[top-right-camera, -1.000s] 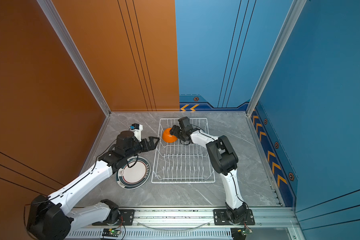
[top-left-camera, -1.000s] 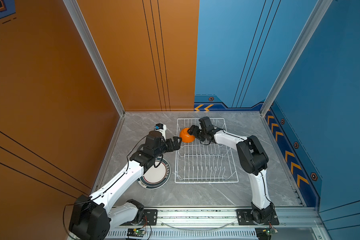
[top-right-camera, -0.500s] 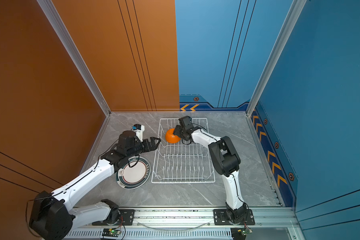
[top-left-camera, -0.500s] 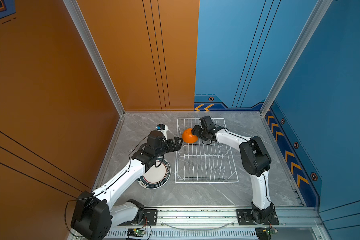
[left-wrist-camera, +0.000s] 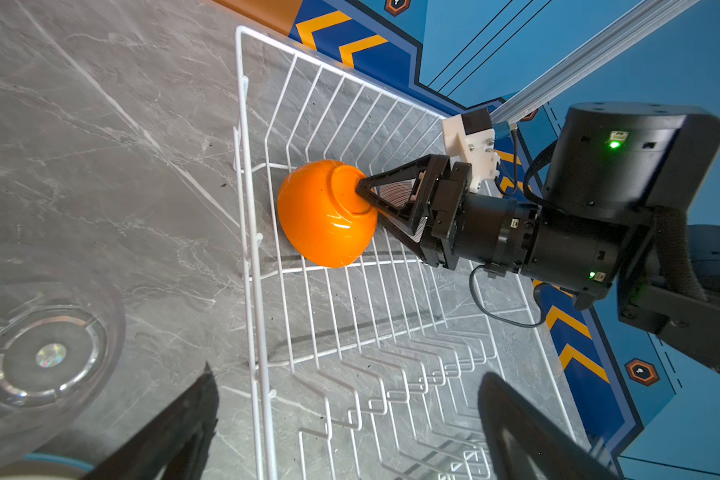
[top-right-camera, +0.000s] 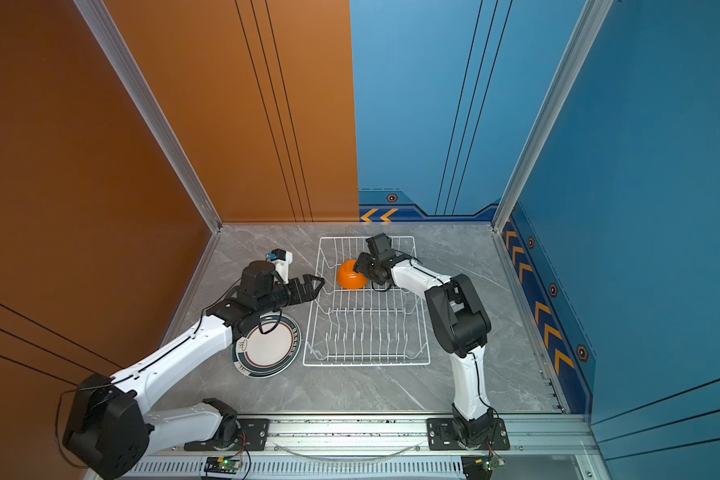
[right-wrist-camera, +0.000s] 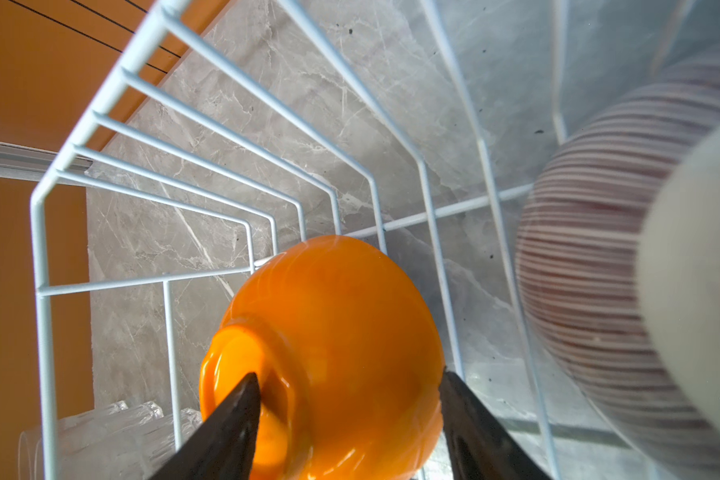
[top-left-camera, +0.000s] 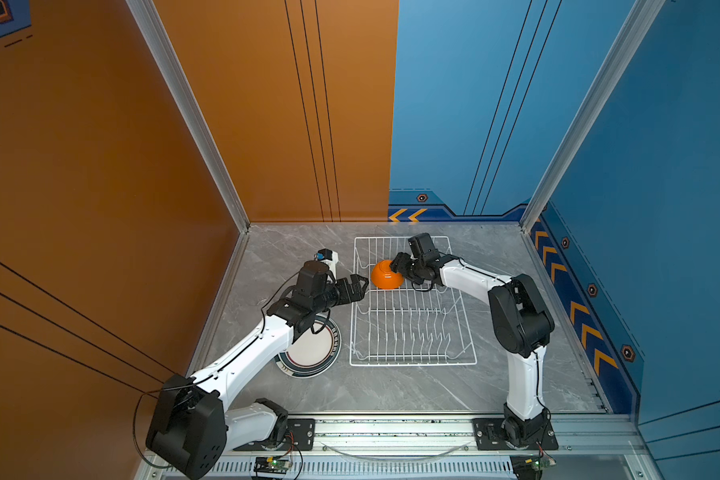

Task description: Unload the mixed dishes from the dish rack

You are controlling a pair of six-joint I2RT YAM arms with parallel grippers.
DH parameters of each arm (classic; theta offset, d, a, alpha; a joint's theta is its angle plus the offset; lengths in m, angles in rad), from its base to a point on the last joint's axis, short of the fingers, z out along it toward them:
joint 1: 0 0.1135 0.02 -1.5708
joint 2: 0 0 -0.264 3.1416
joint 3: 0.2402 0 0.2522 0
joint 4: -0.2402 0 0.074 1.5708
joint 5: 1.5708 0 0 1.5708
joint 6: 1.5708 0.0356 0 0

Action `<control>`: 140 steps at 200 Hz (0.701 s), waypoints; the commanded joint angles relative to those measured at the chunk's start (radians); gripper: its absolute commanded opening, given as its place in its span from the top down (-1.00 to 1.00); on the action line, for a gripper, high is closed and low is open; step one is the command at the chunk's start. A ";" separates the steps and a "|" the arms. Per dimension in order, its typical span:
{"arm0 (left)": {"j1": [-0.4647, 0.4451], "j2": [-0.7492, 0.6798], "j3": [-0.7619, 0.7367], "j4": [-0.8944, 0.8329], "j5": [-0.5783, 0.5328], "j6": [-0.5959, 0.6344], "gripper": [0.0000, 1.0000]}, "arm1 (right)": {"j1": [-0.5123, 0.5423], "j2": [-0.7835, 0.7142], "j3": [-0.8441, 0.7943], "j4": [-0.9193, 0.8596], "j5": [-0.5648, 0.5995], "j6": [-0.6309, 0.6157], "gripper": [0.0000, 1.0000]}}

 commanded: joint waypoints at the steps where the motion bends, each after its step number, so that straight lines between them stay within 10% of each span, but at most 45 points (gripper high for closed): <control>1: -0.008 -0.002 -0.002 0.017 0.022 -0.009 -0.96 | -0.019 0.067 -0.053 -0.025 -0.028 0.036 -0.36; 140: -0.009 0.030 -0.006 0.023 0.043 -0.030 -0.96 | -0.040 0.082 -0.125 0.023 -0.038 0.056 -0.44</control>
